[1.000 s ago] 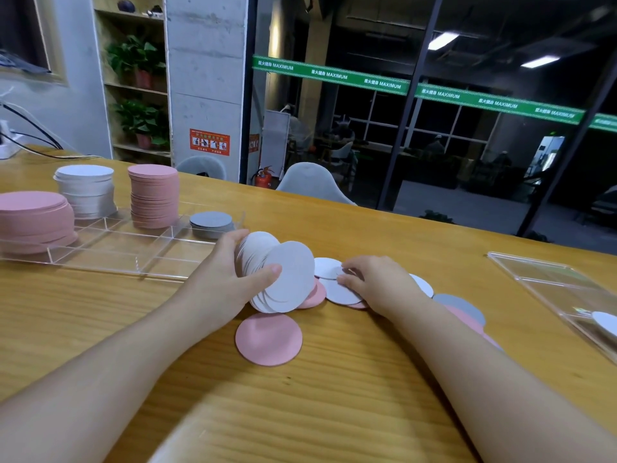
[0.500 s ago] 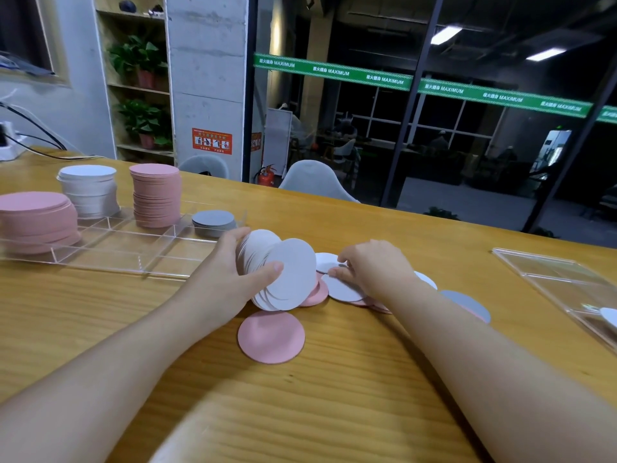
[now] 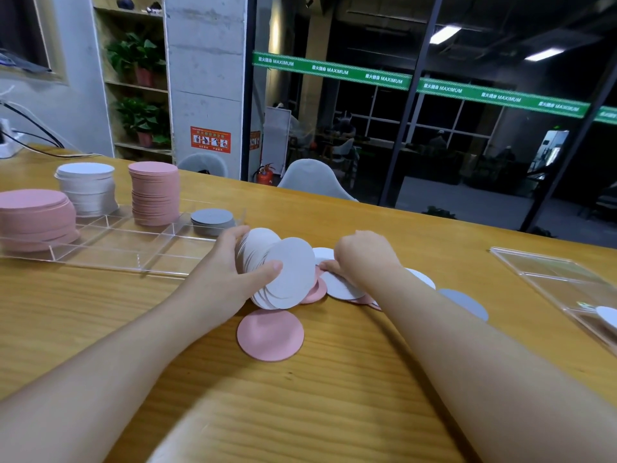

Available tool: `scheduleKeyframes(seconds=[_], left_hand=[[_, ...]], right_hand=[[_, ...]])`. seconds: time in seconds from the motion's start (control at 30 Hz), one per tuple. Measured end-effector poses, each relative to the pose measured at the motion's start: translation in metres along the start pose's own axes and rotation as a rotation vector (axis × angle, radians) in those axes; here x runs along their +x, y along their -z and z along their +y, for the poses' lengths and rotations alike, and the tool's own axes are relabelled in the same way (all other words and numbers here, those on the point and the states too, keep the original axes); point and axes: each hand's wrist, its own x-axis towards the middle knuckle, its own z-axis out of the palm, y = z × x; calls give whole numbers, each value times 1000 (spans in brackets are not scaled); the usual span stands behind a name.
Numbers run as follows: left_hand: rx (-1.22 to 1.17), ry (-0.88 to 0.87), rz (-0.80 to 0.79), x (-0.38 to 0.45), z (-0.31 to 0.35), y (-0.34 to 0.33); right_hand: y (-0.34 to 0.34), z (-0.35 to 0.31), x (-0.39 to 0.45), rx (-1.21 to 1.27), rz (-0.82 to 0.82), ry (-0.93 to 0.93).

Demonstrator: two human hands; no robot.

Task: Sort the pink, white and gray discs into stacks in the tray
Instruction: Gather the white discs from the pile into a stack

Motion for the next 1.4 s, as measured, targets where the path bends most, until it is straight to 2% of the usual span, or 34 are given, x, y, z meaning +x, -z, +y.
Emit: scheduleKeyframes(seconds=[0.2,0.33,0.4,0.47,0.53,0.67,0.87,0.97,1.03,1.1,1.2,1.33,1.4], left_hand=[[-3,1,4,1,0,0],[-26,9,-5,1,-2,-1],[-30,13,-1,1,-3,-1],[-39,18,-5,0,-3,-2],[-48,23,-13,-1,-4,-3],[-55,12,-19,0,-2,-2],[-43,5,-25,1,1,-1],[-38,11,-21,0,1,1],[-37,12,-19,0,1,2],[-33,16,-18,0,1,2],[-34,18,-20,1,2,1],[-43,16,-25,1,0,0],[-39,19,-22,2,0,1]], right_hand=[[1,-12,4,-163,3,129],[4,-14,3,-155,-28,109],[3,-11,3,-46,-29,38],[-2,0,-2,195,-5,-100],[-8,13,-12,515,65,-243],[-4,27,-35,1019,281,-350],[6,41,-59,1132,434,-425],[7,49,-69,980,492,-440],[1,55,-72,692,384,-379],[-9,54,-74,462,183,-283],[-20,49,-70,557,7,-221],[-16,49,-62,601,-74,-294],[-8,48,-57,534,-112,-294]])
